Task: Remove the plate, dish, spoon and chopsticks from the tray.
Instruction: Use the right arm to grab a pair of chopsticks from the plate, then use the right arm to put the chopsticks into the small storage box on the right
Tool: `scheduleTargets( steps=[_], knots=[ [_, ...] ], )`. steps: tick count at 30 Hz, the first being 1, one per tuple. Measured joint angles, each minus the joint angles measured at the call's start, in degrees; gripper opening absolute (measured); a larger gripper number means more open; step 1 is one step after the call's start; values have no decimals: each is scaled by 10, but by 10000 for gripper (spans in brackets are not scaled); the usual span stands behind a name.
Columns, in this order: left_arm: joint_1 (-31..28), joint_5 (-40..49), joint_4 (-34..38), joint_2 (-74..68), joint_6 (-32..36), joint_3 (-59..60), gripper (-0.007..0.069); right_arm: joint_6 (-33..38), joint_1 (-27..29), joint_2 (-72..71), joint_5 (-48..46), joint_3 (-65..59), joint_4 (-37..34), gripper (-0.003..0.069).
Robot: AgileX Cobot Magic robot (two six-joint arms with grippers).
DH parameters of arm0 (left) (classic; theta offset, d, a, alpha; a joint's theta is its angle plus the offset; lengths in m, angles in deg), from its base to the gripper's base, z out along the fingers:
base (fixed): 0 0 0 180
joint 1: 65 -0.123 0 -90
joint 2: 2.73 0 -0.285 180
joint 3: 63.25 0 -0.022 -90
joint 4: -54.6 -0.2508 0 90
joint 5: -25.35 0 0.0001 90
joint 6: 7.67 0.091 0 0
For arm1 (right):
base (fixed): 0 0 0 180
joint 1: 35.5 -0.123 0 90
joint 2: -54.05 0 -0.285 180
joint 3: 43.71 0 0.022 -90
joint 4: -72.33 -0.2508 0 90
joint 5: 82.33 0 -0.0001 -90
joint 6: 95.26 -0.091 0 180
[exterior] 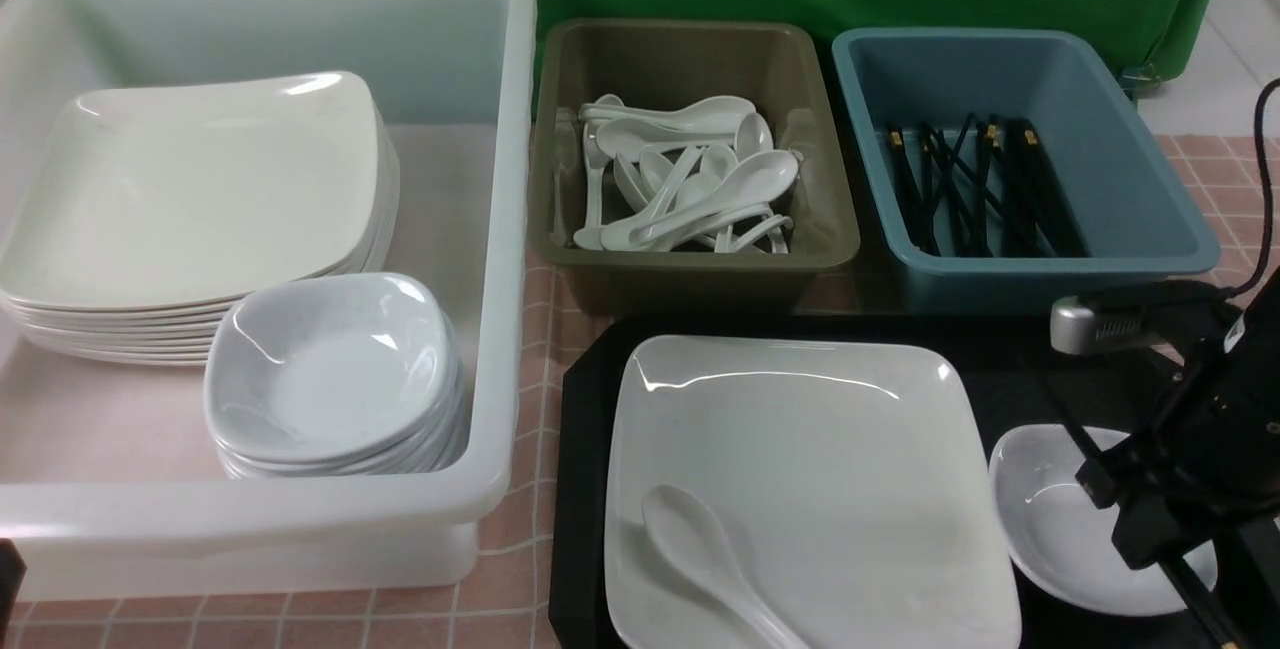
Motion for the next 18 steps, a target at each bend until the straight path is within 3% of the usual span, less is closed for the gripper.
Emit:
scheduleTargets(
  steps=[4, 7, 10, 11, 14, 18],
  knots=[
    [0, 0, 0, 0, 0, 0, 5, 0, 0, -47, -14, 31, -4, 160],
    [0, 0, 0, 0, 0, 0, 5, 0, 0, -74, 43, 52, -4, 160],
    [0, 0, 0, 0, 0, 0, 5, -7, 0, -89, 272, 65, -4, 160],
    [0, 0, 0, 0, 0, 0, 5, -7, 0, -89, 286, 65, -4, 160],
    [0, 0, 0, 0, 0, 0, 5, -45, 0, -75, 494, 65, -5, 160],
    [0, 0, 0, 0, 0, 0, 5, -110, 0, -34, 666, 65, -7, 160]
  ],
)
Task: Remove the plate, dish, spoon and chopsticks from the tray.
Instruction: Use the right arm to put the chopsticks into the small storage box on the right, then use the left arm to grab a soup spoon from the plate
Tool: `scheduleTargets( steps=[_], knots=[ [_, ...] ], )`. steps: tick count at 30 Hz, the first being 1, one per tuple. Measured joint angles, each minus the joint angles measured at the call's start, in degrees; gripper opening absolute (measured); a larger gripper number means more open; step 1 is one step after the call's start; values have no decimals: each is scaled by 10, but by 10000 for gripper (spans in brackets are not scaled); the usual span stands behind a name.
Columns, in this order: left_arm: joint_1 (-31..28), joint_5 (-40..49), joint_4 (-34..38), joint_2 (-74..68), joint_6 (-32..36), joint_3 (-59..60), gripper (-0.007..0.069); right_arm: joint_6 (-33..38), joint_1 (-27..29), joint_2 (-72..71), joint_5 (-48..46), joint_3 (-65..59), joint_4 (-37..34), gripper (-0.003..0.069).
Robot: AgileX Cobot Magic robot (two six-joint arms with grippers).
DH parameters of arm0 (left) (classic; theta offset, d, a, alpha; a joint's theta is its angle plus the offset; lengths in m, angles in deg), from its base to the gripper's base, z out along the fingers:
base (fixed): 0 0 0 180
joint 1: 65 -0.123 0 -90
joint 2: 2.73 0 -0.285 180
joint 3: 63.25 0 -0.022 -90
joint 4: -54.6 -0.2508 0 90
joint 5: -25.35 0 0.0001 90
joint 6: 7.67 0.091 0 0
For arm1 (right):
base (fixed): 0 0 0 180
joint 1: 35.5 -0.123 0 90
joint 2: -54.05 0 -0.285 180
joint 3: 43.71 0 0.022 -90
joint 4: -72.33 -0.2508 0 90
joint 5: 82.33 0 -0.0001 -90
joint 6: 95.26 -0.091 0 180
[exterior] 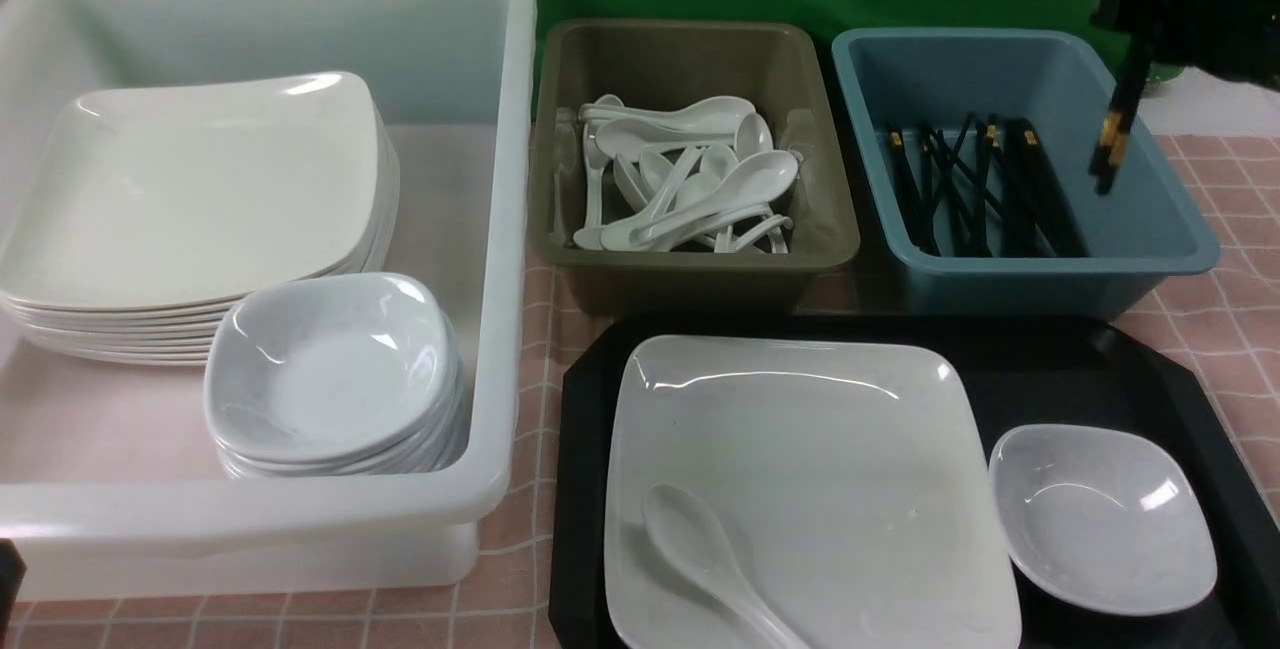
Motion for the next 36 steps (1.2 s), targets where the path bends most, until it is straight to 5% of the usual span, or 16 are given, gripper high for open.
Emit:
scheduleTargets(
  steps=[8, 16, 20, 23, 30, 36],
  knots=[
    [0, 0, 0, 0, 0, 0, 5, -27, 0, 145, 130, 16, -4, 172],
    [0, 0, 0, 0, 0, 0, 5, -29, 0, 226, -29, 103, -4, 375],
    [0, 0, 0, 0, 0, 0, 5, -30, 0, 219, -112, 126, -4, 384],
    [0, 0, 0, 0, 0, 0, 5, -28, 0, 192, -209, 143, -3, 349],
    [0, 0, 0, 0, 0, 0, 5, 6, -8, 48, -630, 160, -11, 64],
    [0, 0, 0, 0, 0, 0, 5, 37, -60, -71, -763, 31, -15, 30]
  ],
)
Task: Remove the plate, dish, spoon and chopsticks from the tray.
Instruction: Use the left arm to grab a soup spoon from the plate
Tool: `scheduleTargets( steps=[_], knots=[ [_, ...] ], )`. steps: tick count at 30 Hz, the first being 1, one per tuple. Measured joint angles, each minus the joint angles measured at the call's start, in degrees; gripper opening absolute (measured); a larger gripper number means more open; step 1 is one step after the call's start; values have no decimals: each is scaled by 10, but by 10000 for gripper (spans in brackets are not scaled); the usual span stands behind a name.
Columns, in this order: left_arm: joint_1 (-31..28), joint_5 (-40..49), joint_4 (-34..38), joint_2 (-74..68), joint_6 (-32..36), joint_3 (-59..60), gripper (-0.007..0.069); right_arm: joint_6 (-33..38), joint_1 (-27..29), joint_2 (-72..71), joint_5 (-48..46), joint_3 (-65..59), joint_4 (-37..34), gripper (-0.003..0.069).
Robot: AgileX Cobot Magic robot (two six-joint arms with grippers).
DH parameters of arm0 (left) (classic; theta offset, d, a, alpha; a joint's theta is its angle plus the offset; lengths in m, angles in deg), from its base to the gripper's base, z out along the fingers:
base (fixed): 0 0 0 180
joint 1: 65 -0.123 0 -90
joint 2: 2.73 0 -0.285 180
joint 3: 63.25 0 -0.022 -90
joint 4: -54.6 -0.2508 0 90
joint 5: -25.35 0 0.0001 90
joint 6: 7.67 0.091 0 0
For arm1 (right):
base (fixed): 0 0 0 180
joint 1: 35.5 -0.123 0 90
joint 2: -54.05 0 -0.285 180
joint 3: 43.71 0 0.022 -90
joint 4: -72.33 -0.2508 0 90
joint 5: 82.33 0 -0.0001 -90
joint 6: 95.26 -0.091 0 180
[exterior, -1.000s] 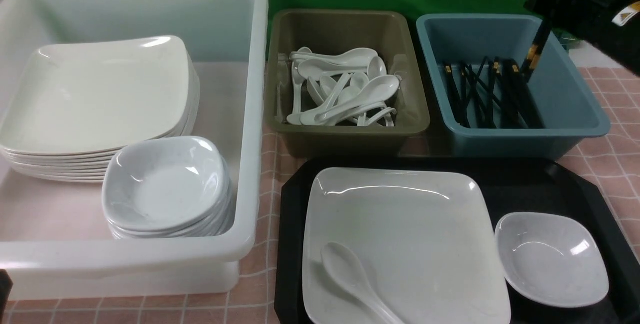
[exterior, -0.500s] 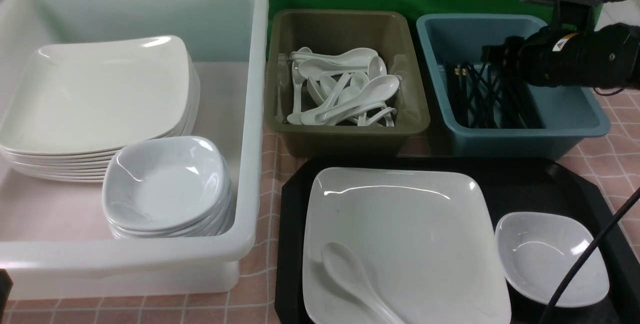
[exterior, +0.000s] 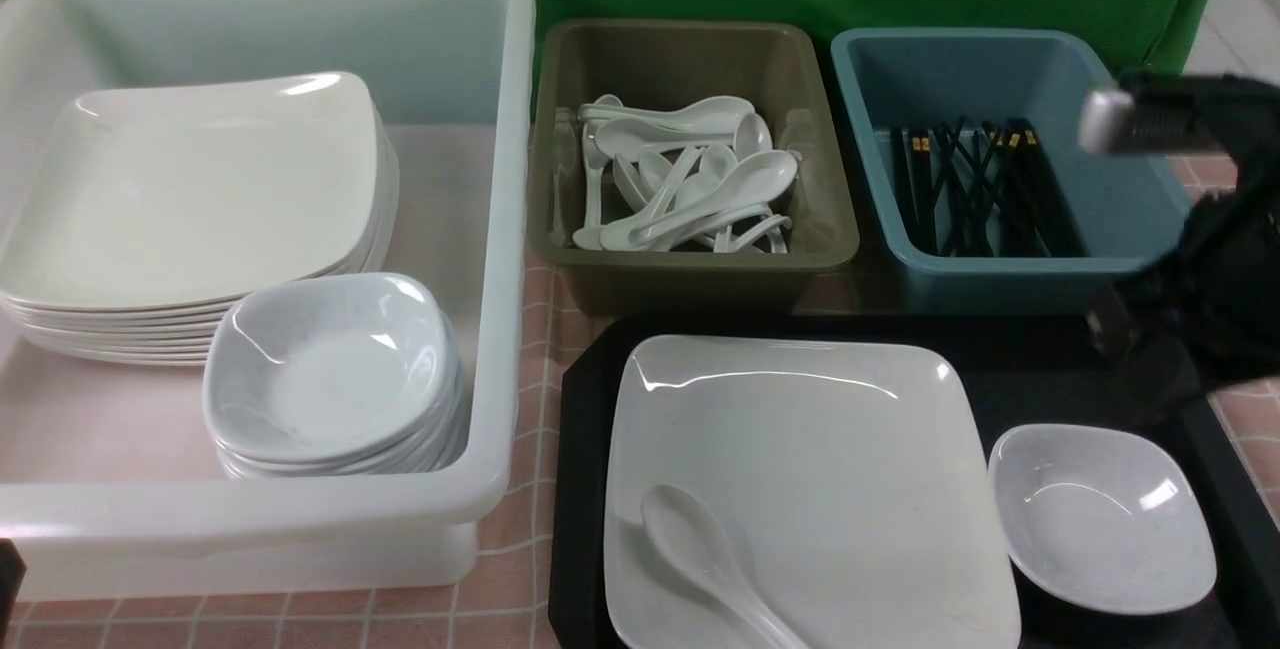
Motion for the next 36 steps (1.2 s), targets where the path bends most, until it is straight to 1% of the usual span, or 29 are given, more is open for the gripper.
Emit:
scheduleTargets(
  steps=[1, 4, 5, 7, 11, 12, 14, 19, 23, 24, 25, 26, 27, 28, 29, 30, 31, 32, 33, 36],
  knots=[
    [0, 0, 0, 0, 0, 0, 5, 0, -3, -5, 0, -11, 0, 30],
    [0, 0, 0, 0, 0, 0, 5, 1, -28, -99, -4, -104, -1, 30],
    [0, 0, 0, 0, 0, 0, 5, 0, -29, -105, -5, -109, -1, 30],
    [0, 0, 0, 0, 0, 0, 5, -2, -36, -180, -7, -167, -1, 30],
    [0, 0, 0, 0, 0, 0, 5, -6, -36, -299, -2, -230, -1, 33],
    [0, 0, 0, 0, 0, 0, 5, -6, -36, -305, -1, -232, -1, 33],
    [0, 0, 0, 0, 0, 0, 5, -7, -36, -385, 16, -260, -1, 34],
    [0, 0, 0, 0, 0, 0, 5, -17, -36, -519, 61, -291, -1, 43],
    [0, -2, -4, 0, -4, 0, 5, -18, -36, -598, 95, -297, -1, 55],
    [0, -3, -4, 0, -7, 0, 5, -18, -36, -598, 95, -297, -1, 56],
    [0, -10, 22, 0, -30, 0, 5, -18, -36, -617, 103, -299, -1, 59],
    [0, -18, 79, 0, -70, 0, 5, -18, -36, -626, 105, -300, -1, 64],
    [0, -19, 91, 0, -70, 0, 5, -18, -36, -628, 106, -300, -1, 64],
    [0, -22, 215, 0, -147, 0, 5, -18, -36, -634, 107, -300, -1, 70],
    [0, -22, 229, 0, -155, 0, 5, -18, -36, -634, 108, -300, -1, 70],
    [0, -22, 283, 0, -193, 0, 5, -18, -36, -634, 108, -300, -1, 73],
    [0, -23, 362, 0, -229, 0, 5, -18, -36, -634, 109, -300, -1, 78],
    [0, -25, 401, 0, -244, 0, 5, -18, -36, -634, 109, -300, -1, 80],
    [0, -31, 433, 0, -253, 0, 5, -18, -36, -634, 109, -300, -1, 85],
    [0, -40, 459, 0, -262, 0, 5, -18, -36, -634, 109, -300, -1, 92]
  ],
)
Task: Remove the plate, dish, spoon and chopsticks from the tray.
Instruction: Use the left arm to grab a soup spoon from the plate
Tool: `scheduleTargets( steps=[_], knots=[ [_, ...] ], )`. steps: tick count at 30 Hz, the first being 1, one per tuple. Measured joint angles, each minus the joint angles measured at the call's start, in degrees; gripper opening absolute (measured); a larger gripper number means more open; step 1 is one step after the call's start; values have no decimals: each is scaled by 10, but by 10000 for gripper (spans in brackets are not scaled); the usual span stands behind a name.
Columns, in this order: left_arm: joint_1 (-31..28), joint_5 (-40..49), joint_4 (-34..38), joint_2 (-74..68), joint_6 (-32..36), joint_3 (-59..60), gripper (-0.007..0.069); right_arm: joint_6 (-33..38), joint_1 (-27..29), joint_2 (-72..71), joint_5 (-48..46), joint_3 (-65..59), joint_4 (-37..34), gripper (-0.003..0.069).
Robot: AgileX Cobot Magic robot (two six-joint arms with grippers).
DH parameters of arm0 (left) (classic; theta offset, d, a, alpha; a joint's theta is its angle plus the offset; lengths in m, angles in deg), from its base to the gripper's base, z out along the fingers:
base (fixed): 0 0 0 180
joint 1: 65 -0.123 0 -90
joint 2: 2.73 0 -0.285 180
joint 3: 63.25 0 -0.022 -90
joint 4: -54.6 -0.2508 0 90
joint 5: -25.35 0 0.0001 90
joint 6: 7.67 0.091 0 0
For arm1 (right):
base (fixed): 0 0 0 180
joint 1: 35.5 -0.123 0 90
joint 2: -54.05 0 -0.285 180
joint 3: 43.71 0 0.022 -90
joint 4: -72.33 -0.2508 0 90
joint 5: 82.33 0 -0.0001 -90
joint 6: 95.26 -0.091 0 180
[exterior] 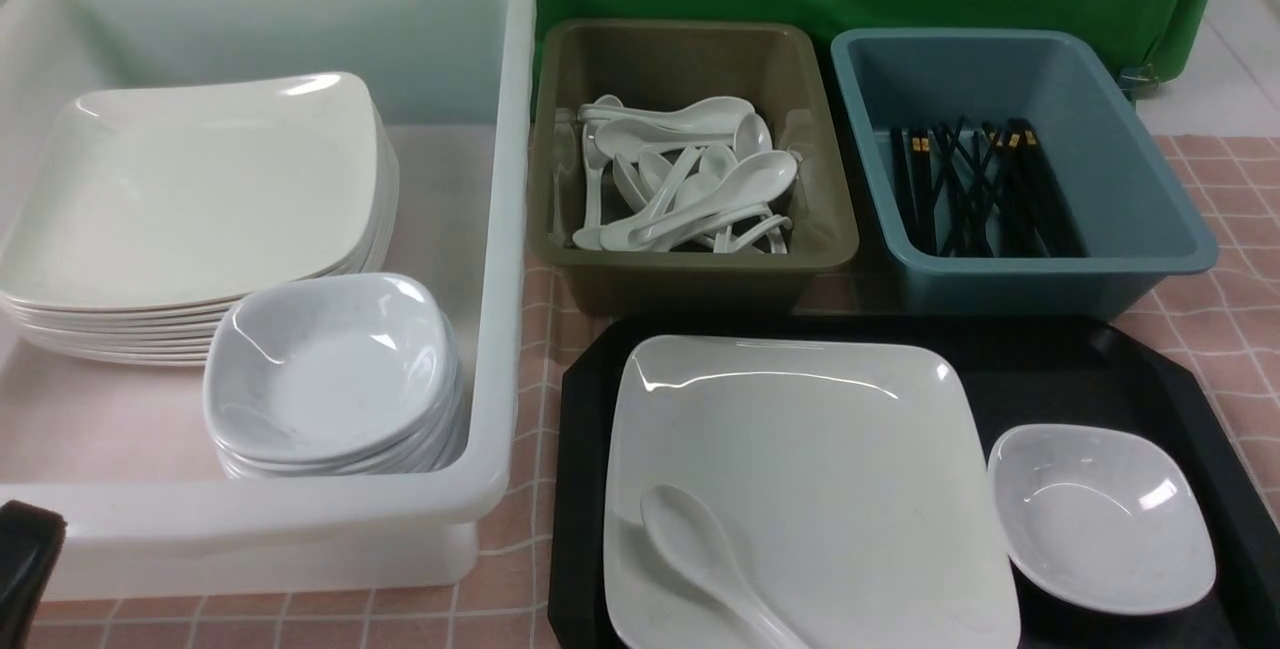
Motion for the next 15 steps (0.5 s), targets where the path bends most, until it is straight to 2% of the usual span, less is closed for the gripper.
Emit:
scheduleTargets(
  steps=[3, 7, 12, 15],
  knots=[
    [0, 17, 32, 0, 9, -1, 5, 0, 0, 0, -10, 0, 0, 98],
    [0, 117, 54, 0, 97, -72, 5, 0, 0, 0, -29, 0, 0, 105],
    [0, 248, 8, -78, 166, -231, 5, 0, 0, 0, -31, 0, 0, 114],
    [0, 463, -71, -225, 225, -375, 5, 0, 0, 0, -31, 0, 0, 125]
  ],
)
